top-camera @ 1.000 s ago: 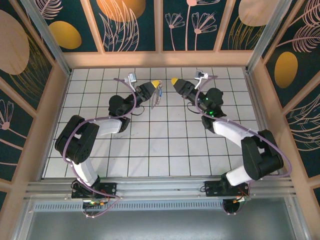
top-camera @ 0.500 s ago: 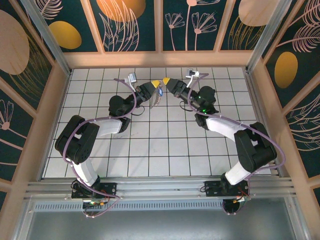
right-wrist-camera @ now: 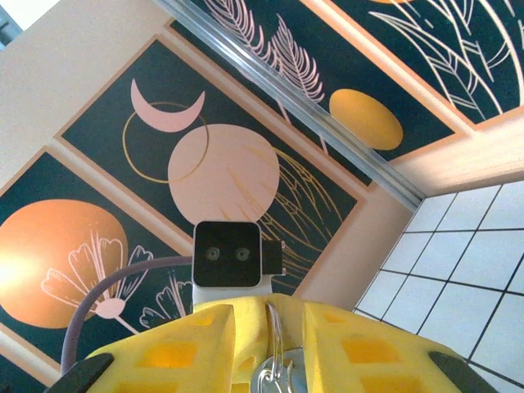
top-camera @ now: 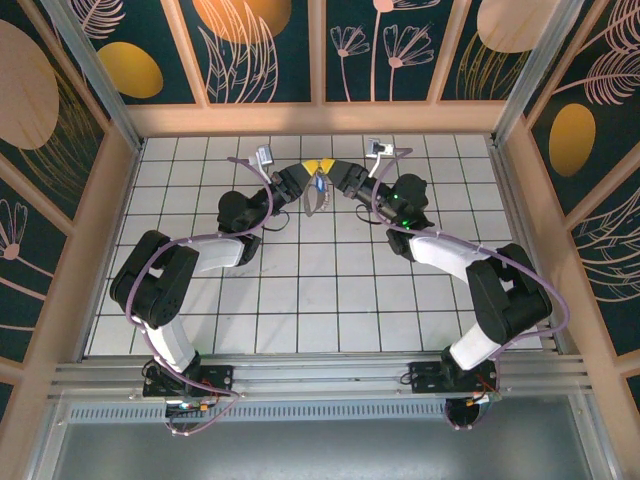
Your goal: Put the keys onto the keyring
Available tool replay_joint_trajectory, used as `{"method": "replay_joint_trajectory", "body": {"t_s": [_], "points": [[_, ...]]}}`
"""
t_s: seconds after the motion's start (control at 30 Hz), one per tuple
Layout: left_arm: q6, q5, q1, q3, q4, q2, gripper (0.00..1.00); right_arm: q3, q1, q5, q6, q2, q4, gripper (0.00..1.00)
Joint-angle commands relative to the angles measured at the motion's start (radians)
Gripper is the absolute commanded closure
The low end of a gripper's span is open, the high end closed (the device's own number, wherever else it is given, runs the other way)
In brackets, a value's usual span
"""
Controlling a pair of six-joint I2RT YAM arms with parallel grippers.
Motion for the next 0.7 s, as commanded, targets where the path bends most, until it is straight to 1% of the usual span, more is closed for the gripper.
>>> {"method": "replay_joint_trajectory", "body": {"t_s": [0.0, 0.17, 0.3, 0.47, 0.6, 0.67], "points": [[-0.002, -0.007, -0.007, 0.006, 0.059, -0.002, 1.0, 0.017, 0.011, -0.019, 0.0, 0.01, 0.066, 0.72], [0.0, -0.009, -0.007, 0.009, 0.057, -0.004, 1.0, 0.014, 0.012, -0.021, 0.0, 0.014, 0.066, 0.81], [0.0, -0.007, -0.008, 0.01, 0.054, -0.002, 1.0, 0.009, 0.014, -0.021, -0.002, 0.016, 0.07, 0.89], [0.0, -0.005, -0.008, 0.013, 0.054, 0.003, 1.0, 0.015, 0.017, -0.028, 0.001, 0.024, 0.071, 0.91], [0.003, -0.004, -0.008, 0.013, 0.053, 0.003, 1.0, 0.021, 0.017, -0.031, -0.004, 0.027, 0.065, 0.99], [0.001, -0.002, -0.008, 0.014, 0.053, 0.006, 1.0, 0.026, 0.017, -0.034, -0.008, 0.028, 0.064, 1.0]]}}
